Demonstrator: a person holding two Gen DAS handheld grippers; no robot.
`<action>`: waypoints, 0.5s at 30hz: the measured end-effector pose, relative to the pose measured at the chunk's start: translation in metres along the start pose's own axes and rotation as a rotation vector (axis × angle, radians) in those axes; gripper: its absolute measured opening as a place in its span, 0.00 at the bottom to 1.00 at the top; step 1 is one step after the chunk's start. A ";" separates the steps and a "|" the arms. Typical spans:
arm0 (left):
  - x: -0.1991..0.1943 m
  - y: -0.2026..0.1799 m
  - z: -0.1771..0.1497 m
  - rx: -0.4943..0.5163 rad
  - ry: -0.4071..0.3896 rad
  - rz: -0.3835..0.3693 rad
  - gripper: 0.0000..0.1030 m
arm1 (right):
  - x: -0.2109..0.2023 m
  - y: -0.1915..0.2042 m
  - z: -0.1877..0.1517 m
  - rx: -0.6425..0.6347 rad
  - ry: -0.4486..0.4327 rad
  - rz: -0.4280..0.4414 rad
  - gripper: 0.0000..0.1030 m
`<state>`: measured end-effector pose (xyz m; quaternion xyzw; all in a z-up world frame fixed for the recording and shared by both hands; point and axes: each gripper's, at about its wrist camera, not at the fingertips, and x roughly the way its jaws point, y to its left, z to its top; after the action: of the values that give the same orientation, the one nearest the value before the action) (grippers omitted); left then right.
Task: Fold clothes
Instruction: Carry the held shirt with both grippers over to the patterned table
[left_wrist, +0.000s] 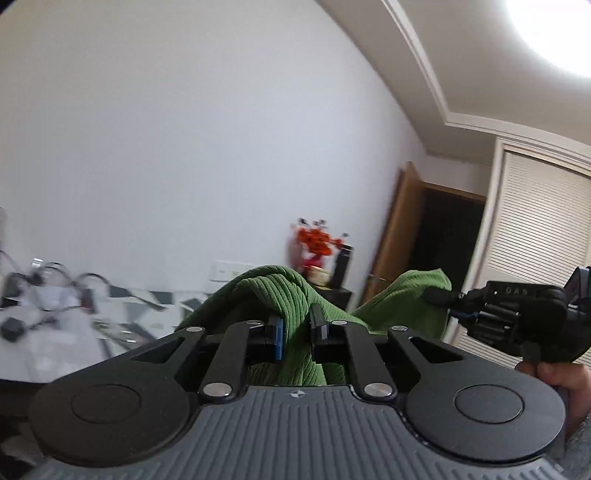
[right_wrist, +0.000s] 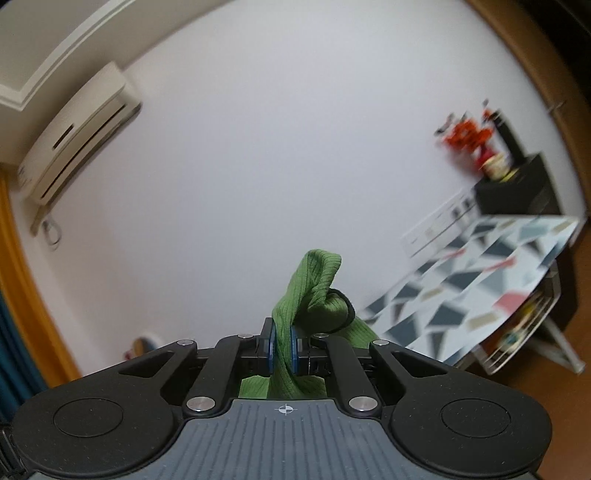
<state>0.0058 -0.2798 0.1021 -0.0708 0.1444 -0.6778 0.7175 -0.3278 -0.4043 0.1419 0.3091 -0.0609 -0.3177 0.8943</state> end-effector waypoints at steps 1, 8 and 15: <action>0.011 -0.003 -0.002 -0.003 0.006 -0.015 0.13 | -0.005 -0.010 0.007 0.004 -0.014 -0.014 0.07; 0.080 -0.008 -0.005 -0.006 0.027 -0.079 0.13 | 0.002 -0.070 0.045 0.012 -0.073 -0.100 0.07; 0.171 0.029 0.012 0.001 0.024 -0.106 0.13 | 0.108 -0.110 0.078 0.044 -0.107 -0.106 0.06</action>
<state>0.0434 -0.4484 0.0856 -0.0697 0.1487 -0.7158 0.6787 -0.3249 -0.5764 0.1297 0.3142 -0.0990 -0.3793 0.8647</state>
